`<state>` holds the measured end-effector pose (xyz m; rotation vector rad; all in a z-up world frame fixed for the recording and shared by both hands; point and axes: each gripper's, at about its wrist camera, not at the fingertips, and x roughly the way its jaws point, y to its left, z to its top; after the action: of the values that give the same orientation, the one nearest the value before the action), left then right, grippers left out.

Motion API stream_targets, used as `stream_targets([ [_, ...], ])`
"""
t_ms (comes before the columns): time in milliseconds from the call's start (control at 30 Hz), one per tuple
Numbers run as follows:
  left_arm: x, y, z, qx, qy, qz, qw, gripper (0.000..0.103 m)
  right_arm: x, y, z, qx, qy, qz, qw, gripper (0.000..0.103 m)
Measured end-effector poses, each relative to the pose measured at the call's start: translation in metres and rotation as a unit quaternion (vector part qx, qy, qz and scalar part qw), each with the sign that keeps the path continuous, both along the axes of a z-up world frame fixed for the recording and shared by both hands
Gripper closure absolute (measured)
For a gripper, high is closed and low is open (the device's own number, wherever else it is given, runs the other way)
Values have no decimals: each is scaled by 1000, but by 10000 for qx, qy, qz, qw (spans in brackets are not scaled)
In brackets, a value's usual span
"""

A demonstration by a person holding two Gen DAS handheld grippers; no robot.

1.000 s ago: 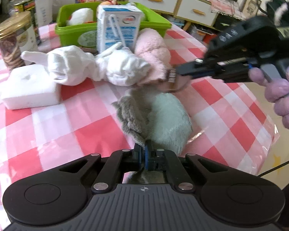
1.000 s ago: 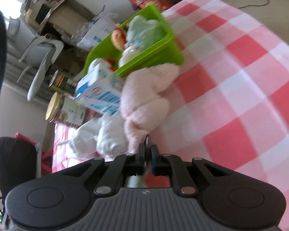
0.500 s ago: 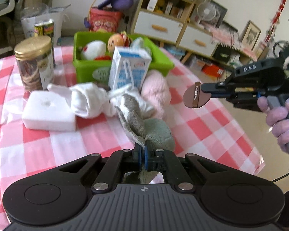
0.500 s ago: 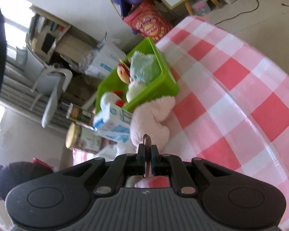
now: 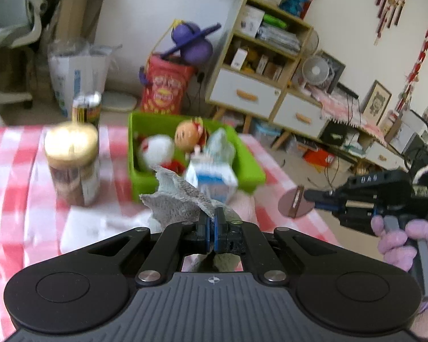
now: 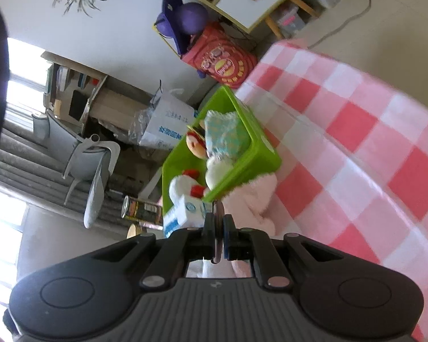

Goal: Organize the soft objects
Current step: 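Lift the towel with left tool while right tool lifts the disc, then carry towel and disc over the green bin and open both tools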

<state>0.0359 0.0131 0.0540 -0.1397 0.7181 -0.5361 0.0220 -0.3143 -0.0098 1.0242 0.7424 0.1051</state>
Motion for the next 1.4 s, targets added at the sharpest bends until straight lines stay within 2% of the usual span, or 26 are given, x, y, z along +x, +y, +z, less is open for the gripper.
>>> stream_targets([
  [133,21,-4,17,-82,-203,14,9998,103,16,-4,20,-276,-205,-112,9993,103],
  [333,52,-14,22,-136,-224,104,9996,103,41,-5,38,-472,-529,-233,9972,103],
  [467,76,-20,21,-118,-121,177,9997,103,53,-6,33,-343,-668,-322,9967,103],
  [667,112,-34,15,11,17,217,9998,103,69,-16,14,-202,-622,-607,9960,103],
  [833,141,-58,1,316,132,186,9992,103,77,-14,3,-123,-613,-647,9959,103],
  [1067,175,-85,-26,739,310,141,9967,103,90,3,-12,-302,-503,-453,9973,103],
  [1400,201,-116,-68,1425,774,-87,9867,103,97,12,-28,-388,-353,-427,9977,103],
])
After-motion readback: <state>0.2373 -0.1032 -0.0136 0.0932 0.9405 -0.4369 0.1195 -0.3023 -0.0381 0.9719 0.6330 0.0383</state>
